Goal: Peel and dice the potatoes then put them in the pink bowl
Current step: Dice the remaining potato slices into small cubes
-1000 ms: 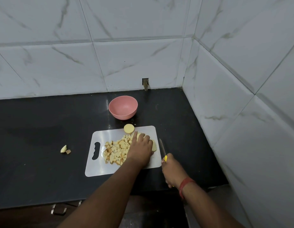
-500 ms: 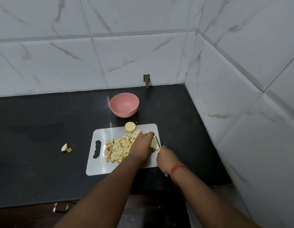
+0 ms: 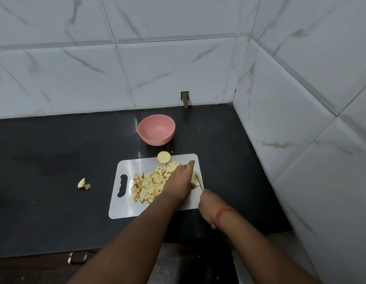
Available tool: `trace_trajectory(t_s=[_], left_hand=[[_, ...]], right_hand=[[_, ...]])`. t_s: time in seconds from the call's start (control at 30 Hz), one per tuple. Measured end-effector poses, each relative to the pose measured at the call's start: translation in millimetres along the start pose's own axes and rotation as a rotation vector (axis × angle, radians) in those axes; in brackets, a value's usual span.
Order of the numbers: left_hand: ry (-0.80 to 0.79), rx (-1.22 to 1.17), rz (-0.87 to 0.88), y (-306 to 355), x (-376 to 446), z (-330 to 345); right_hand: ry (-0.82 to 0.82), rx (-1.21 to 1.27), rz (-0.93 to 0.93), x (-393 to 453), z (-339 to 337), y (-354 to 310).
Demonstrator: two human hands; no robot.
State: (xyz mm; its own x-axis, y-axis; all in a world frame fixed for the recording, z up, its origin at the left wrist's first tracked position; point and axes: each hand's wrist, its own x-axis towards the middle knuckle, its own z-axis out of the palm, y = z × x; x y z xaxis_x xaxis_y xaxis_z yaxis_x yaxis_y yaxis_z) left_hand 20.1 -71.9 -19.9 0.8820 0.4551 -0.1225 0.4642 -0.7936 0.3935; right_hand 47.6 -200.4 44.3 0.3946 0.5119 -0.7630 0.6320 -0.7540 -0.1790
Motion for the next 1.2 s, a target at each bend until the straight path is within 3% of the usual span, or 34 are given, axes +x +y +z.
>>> trace_trajectory(t_s=[0.07,0.1,0.17,0.4,0.57,0.87,0.93,1.03,1.13,1.2], left_hand=[[-0.001,-0.008,-0.01,0.4,0.0,0.4],[-0.005,-0.01,-0.014,0.2,0.1,0.5],[-0.012,-0.012,-0.015,0.1,0.6,0.2],[0.045,-0.015,0.021,-11.4,-2.6,2.2],[0.115,0.074,0.04,-18.6,-3.6,5.6],[0.135,0.191,0.079,-17.5,-1.8,-0.4],[0.127,0.218,0.077,-16.7,-1.1,-1.1],[0.12,0.251,0.063,-17.3,0.7,-1.1],[0.111,0.278,0.057,-17.3,1.5,-2.5],[0.105,0.28,0.052,-17.3,1.2,-2.2]], right_hand=[[0.077,0.189,0.047,3.5,16.9,9.7],[0.161,0.246,-0.022,7.1,26.6,17.3],[0.256,0.268,0.011,8.0,39.1,28.1],[0.303,0.336,0.1,0.3,37.4,28.4],[0.326,0.316,-0.036,8.4,5.3,10.2],[0.285,0.308,0.022,31.6,-4.1,-11.1],[0.33,0.196,-0.079,29.4,-4.0,-7.0],[0.221,0.067,-0.134,13.3,-4.5,-6.9],[0.061,-0.537,-0.16,-11.3,1.9,-7.1],[0.002,-0.685,-0.207,-5.6,19.6,8.9]])
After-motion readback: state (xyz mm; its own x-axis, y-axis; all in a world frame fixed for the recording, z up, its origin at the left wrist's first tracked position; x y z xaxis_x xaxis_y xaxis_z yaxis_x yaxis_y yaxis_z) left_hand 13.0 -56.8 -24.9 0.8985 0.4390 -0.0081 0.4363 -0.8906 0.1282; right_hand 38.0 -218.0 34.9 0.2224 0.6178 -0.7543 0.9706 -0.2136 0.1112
